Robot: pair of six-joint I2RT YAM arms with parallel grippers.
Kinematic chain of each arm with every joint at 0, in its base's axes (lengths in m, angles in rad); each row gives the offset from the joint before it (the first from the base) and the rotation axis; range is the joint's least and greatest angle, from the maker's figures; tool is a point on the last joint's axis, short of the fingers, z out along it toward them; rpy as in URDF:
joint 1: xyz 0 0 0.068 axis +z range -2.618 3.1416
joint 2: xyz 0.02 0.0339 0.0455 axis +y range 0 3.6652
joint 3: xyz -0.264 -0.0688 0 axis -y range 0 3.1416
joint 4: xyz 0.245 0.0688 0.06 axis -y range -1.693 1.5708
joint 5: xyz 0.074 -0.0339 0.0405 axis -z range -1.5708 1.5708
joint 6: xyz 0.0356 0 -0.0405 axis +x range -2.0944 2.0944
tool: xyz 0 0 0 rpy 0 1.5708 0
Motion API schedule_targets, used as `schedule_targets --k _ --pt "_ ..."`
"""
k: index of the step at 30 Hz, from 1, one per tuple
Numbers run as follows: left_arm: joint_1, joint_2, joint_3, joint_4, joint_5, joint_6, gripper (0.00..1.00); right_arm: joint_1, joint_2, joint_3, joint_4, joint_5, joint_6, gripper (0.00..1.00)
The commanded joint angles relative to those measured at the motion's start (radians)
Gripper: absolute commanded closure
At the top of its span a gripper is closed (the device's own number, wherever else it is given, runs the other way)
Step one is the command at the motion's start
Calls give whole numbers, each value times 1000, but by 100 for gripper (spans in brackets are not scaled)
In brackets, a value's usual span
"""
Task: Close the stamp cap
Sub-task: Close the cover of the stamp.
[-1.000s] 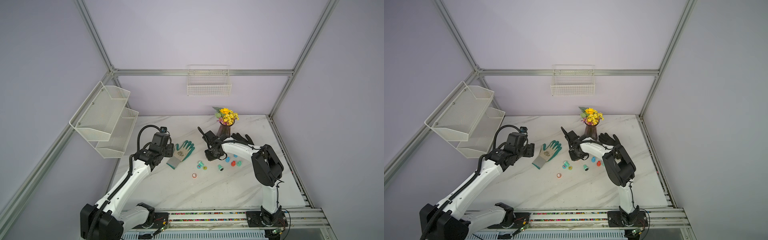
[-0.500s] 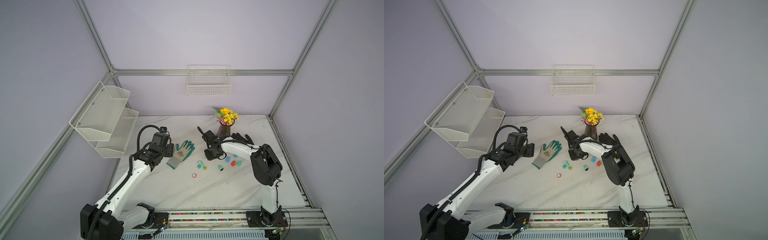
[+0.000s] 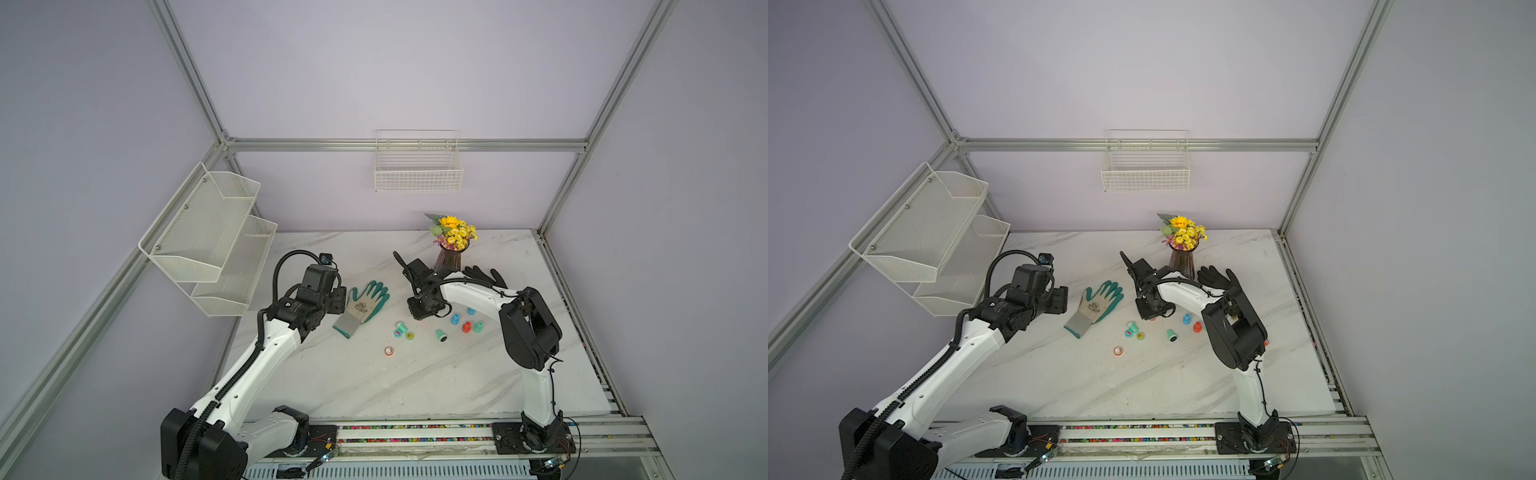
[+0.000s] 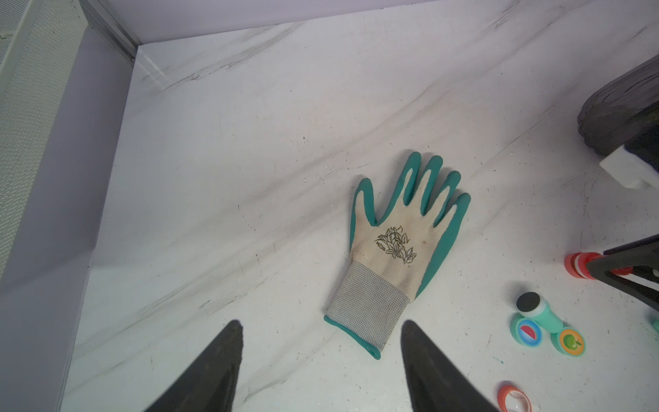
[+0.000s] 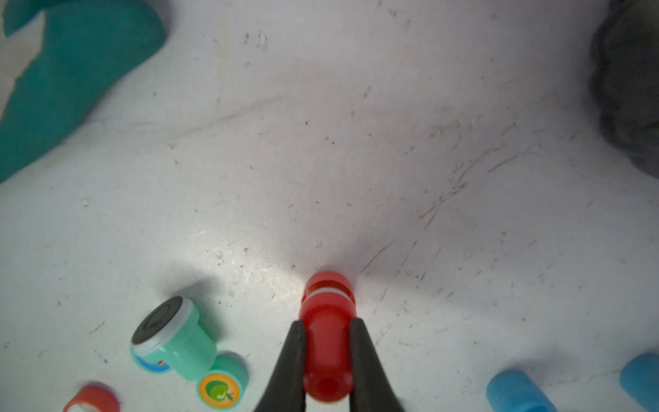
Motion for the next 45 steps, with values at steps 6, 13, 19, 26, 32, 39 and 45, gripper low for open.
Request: schedule_targets --k 6,13,19,26,32,39,45 --pt "10 1 28 12 7 11 30 -1 -46 32 -26 -1 7 100" --pt "12 0 28 9 10 11 30 -1 -16 19 -3 10 -4 100" --pt "12 2 29 8 11 11 30 -2 -1 6 13 14 -7 100" --pt "14 4 29 8 14 11 30 -1 14 -3 18 20 -10 100" --pt "15 7 30 8 17 11 30 -1 23 -9 20 20 -11 100" --pt "17 7 31 6 17 11 30 -2 26 -18 25 17 -10 100" --pt "17 6 31 7 19 11 30 -1 29 -31 33 12 -10 100"
